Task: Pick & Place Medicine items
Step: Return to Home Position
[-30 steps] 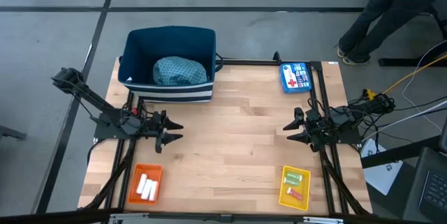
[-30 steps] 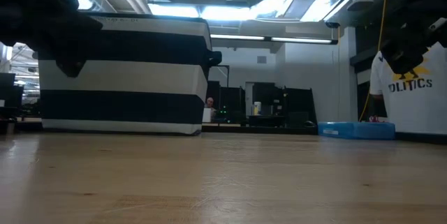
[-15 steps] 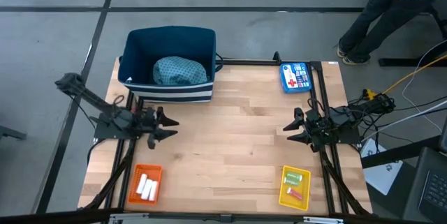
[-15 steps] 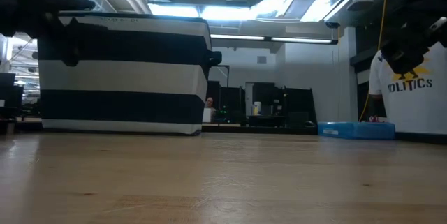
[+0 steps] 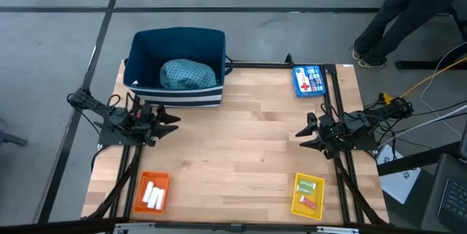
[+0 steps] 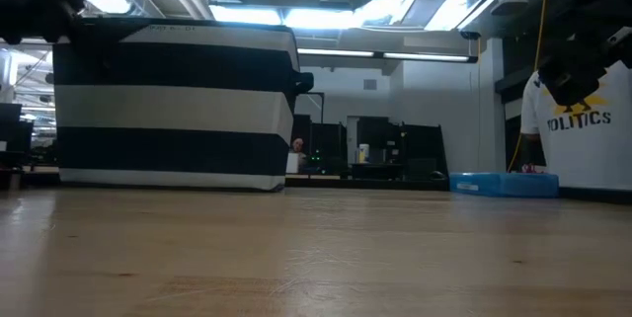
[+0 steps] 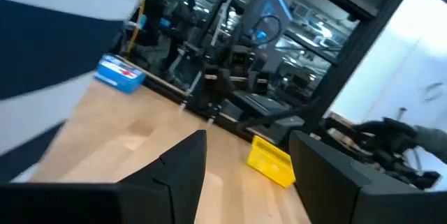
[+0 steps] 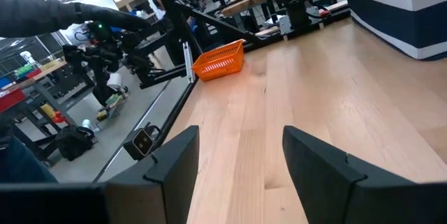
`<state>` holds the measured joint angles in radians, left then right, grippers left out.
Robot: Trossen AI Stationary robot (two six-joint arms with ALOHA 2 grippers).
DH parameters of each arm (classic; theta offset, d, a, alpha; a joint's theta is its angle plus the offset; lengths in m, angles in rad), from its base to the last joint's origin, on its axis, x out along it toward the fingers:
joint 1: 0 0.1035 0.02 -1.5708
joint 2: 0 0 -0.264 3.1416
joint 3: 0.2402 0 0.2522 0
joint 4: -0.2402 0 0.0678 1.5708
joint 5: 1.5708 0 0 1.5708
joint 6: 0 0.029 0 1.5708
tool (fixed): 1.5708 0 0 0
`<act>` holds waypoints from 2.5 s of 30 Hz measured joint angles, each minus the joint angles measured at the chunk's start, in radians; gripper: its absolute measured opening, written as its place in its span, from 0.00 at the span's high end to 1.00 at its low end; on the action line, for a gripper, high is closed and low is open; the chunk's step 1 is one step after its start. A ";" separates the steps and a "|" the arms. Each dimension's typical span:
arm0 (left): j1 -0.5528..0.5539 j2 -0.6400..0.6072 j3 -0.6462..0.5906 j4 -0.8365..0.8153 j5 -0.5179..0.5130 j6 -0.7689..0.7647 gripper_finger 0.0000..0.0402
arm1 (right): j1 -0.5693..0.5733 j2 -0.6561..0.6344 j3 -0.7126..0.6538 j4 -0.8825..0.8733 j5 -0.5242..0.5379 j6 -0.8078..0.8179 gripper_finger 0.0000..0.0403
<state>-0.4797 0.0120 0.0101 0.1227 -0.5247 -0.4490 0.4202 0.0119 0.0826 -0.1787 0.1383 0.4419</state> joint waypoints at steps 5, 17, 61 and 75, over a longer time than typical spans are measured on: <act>0.014 -0.011 0.000 -0.021 -0.004 0.000 0.49 | 0.000 0.000 0.000 0.001 0.000 0.000 0.48; 0.013 -0.008 0.000 -0.047 -0.005 0.000 0.50 | 0.000 0.000 0.000 0.001 0.001 0.002 0.48; 0.018 0.036 0.000 -0.045 -0.002 0.000 0.50 | 0.000 -0.012 0.000 0.006 0.003 0.001 0.48; 0.018 0.036 0.000 -0.045 -0.002 -0.001 0.49 | 0.000 -0.012 0.000 0.006 0.003 0.001 0.48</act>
<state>-0.4622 0.0483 0.0101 0.0776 -0.5266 -0.4496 0.4198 -0.0002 0.0822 -0.1726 0.1410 0.4431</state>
